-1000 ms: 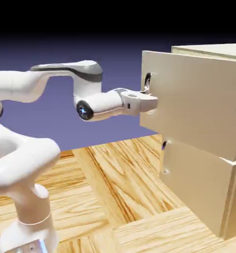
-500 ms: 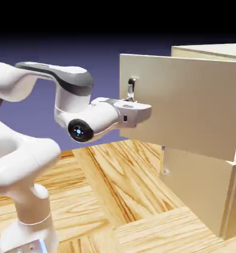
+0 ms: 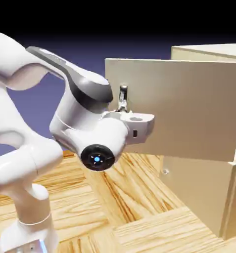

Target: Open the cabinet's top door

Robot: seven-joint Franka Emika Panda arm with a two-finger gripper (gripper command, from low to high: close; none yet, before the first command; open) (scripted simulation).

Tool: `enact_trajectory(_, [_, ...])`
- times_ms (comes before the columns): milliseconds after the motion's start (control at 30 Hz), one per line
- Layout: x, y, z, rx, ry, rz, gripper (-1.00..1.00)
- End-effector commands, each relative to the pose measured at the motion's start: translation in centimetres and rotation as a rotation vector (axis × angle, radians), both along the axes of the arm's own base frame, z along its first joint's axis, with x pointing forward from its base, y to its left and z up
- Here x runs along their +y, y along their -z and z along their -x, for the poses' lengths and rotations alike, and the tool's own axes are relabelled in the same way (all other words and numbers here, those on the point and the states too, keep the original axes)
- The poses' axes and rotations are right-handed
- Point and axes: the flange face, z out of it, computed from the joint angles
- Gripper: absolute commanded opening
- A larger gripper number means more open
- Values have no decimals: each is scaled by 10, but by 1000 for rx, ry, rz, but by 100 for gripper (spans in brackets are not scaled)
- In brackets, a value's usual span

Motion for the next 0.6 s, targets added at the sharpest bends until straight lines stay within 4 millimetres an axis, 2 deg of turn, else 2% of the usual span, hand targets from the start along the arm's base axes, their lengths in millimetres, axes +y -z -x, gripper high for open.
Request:
enact_trajectory(0, [-8,0,1,0,-21,0,-100])
enact_trajectory(267, [-78,0,3,0,-202,0,-100])
enact_trajectory(567, [-149,0,-8,0,-391,0,-100])
